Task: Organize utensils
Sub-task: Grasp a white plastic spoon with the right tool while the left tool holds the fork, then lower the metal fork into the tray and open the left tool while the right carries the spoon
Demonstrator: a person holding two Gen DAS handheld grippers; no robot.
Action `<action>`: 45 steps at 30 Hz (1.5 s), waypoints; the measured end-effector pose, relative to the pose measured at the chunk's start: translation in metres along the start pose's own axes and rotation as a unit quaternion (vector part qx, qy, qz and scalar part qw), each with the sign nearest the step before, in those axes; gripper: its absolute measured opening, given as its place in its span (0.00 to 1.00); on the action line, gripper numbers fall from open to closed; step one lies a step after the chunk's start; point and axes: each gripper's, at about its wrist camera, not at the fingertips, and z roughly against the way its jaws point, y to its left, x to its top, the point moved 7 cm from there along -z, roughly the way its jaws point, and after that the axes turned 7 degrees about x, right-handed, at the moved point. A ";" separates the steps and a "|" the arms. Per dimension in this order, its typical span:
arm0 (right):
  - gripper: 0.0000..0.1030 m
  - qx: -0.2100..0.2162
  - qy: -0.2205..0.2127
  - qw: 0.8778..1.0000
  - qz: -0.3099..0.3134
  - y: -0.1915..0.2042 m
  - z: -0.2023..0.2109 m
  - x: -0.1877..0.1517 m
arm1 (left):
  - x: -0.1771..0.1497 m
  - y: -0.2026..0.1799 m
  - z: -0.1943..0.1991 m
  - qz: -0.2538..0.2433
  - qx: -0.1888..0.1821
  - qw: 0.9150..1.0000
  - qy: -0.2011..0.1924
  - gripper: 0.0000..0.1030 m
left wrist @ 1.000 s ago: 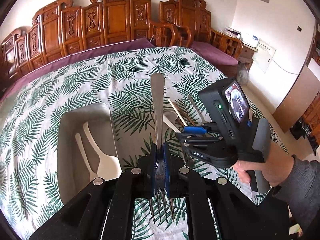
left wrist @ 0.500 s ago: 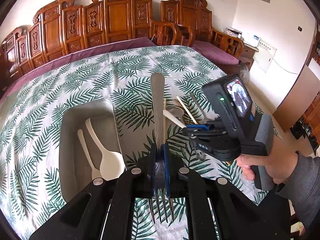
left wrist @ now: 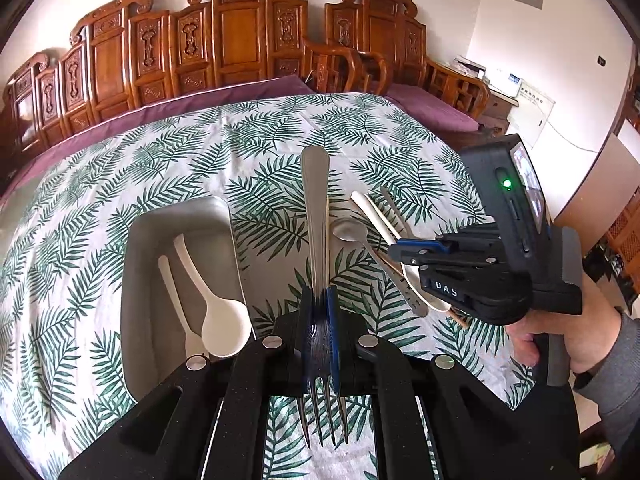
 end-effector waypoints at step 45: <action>0.08 0.075 -0.064 0.995 0.025 0.132 0.038 0.052 | -0.002 0.124 -0.030 0.081 0.079 0.993 0.020 0.06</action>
